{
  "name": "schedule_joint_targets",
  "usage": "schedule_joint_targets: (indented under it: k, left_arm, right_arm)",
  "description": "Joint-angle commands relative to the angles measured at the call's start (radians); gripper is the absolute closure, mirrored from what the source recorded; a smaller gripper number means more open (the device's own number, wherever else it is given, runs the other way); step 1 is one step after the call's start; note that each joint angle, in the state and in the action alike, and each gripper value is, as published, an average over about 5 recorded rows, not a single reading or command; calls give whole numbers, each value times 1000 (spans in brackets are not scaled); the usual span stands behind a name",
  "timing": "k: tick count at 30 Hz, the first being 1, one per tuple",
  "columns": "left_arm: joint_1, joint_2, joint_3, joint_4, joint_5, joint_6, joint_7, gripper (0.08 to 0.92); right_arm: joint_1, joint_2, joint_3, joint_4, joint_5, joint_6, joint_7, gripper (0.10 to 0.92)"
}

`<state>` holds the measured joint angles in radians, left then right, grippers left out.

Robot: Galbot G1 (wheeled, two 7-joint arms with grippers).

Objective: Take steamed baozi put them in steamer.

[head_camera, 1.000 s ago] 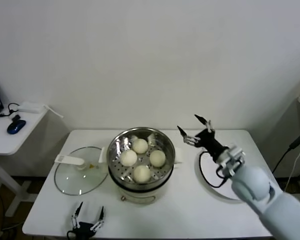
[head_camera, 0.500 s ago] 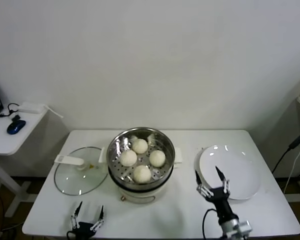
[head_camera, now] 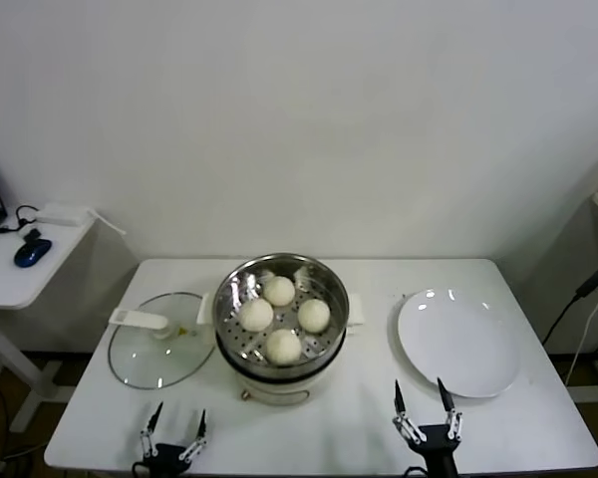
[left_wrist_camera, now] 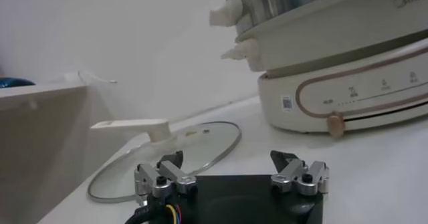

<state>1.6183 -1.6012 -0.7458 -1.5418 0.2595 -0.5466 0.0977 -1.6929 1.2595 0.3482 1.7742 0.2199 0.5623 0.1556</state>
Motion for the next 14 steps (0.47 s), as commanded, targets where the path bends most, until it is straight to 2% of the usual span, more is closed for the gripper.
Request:
schedule_joint_targets:
  k: [1, 14]
  left_arm:
    - [1, -2, 2, -4, -2, 0, 0, 177]
    - [3, 1, 4, -13, -8, 0, 2, 177]
  right_arm:
    - [-35, 48, -8, -32, -27, 78, 12, 203]
    - [-33, 44, -25, -25, -28, 62, 8, 203]
